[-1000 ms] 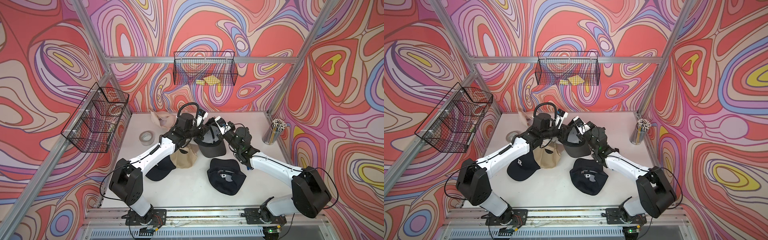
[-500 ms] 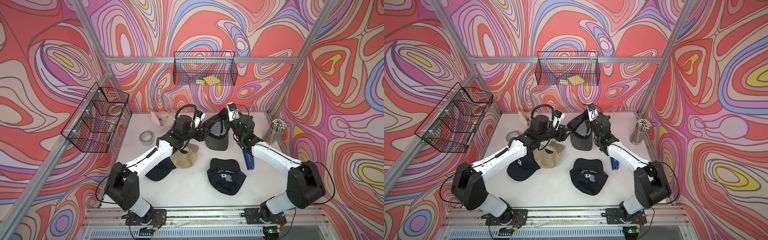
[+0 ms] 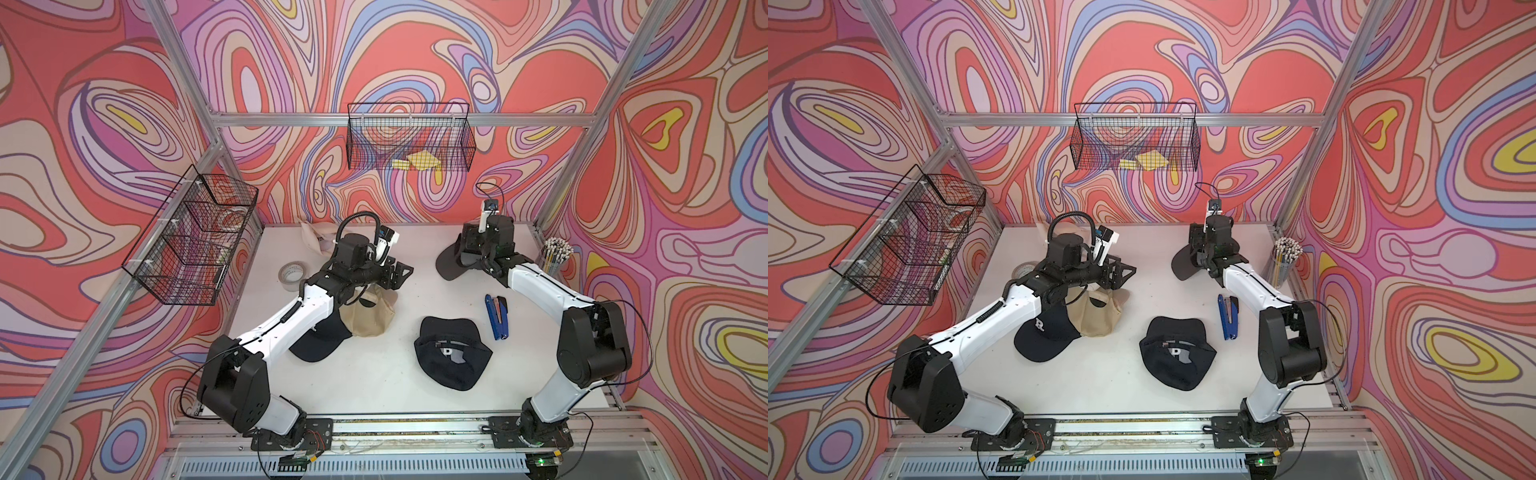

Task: Open the adjustable buckle of the baseball cap
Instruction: Place the baseball cap at the center of the board, then pick up the baseball cap from the center of the board.

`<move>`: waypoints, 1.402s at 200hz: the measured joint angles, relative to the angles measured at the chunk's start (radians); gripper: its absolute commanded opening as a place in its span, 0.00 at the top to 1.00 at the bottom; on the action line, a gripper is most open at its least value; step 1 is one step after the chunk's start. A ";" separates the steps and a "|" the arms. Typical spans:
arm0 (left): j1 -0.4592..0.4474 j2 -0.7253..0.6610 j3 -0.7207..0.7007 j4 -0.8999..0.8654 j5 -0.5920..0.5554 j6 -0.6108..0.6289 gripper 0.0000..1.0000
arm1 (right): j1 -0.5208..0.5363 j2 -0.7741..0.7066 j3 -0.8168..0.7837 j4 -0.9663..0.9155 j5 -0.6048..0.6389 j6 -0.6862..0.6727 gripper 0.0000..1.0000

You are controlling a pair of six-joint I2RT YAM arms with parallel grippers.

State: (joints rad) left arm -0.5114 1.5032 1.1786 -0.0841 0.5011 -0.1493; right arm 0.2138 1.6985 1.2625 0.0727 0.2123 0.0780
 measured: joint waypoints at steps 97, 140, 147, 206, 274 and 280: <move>-0.128 0.027 0.020 -0.279 -0.008 0.002 0.26 | 0.002 -0.321 -0.183 -0.348 -0.186 0.208 0.02; -0.224 -0.007 -0.003 -0.342 -0.059 -0.063 0.29 | 0.002 -0.435 -0.270 -0.414 -0.238 0.241 0.02; -0.235 -0.006 -0.009 -0.343 -0.059 -0.084 0.30 | 0.002 -0.453 -0.286 -0.418 -0.241 0.243 0.02; -0.286 0.023 -0.069 -0.341 -0.106 -0.255 0.29 | 0.002 -0.595 -0.389 -0.446 -0.285 0.247 0.02; -0.322 0.109 -0.120 -0.307 -0.092 -0.359 0.37 | 0.002 -0.645 -0.441 -0.446 -0.310 0.237 0.02; -0.325 0.115 -0.123 -0.301 -0.089 -0.365 0.39 | 0.002 -0.646 -0.443 -0.445 -0.314 0.237 0.02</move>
State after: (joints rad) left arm -0.8360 1.6180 1.0554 -0.3851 0.4122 -0.5140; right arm 0.2153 1.0527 0.8196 -0.3721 -0.1013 0.3149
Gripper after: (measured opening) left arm 0.648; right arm 0.983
